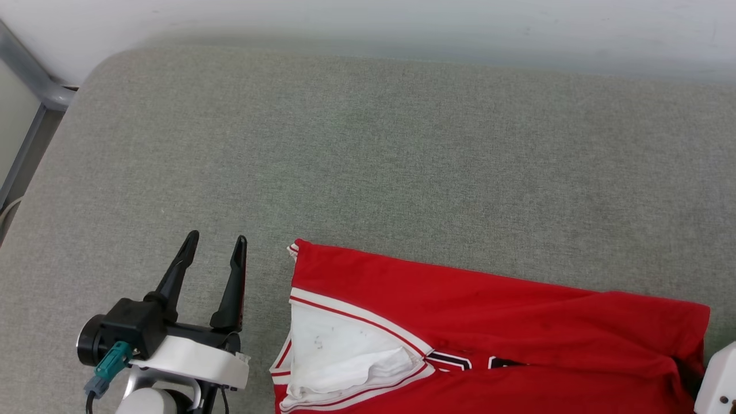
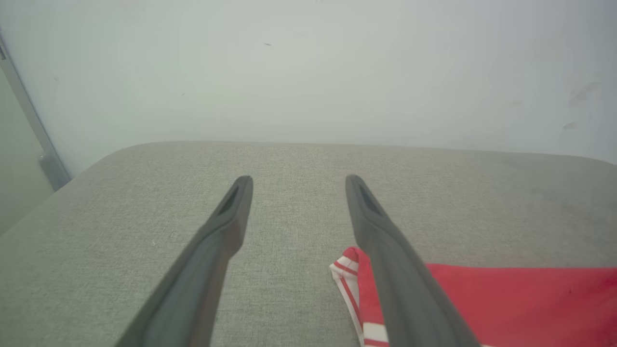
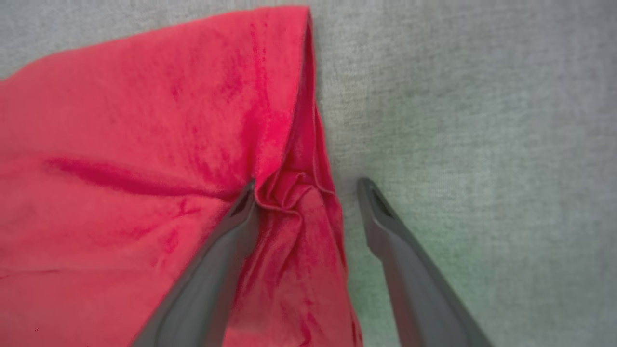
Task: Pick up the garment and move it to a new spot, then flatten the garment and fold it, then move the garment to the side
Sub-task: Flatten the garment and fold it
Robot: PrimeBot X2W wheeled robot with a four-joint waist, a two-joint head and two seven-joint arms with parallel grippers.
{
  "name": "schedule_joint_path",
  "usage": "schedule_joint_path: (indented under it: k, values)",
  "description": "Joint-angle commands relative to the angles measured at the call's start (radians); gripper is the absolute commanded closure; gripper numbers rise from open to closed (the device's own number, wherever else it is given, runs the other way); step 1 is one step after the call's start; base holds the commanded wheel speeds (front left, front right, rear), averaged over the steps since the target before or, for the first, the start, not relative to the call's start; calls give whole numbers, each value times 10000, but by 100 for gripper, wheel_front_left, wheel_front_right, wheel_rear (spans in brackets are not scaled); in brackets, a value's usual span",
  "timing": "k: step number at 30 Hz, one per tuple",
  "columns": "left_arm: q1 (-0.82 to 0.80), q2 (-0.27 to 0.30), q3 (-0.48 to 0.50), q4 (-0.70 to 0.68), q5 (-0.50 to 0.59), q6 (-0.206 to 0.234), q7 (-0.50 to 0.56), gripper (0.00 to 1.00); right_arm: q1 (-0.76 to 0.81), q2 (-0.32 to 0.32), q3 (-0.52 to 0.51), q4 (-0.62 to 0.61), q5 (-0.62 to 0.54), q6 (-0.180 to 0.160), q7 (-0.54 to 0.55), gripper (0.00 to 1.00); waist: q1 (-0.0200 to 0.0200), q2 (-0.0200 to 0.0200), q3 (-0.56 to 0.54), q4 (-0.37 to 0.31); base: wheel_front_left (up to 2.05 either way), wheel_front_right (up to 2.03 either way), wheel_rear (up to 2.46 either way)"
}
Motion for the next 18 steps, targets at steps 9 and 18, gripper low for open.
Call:
schedule_joint_path:
  k: [9,18]
  values:
    - [-18,-356,356,364,373,-376,-34,0,-109,591,1005,878,571,81,-474,100,0,1,-241,-46,0,0,0]
    - [262,-497,541,537,528,-542,-35,0,-77,-47,733,927,334,13,-1343,100,0,1,-697,-150,0,0,0]
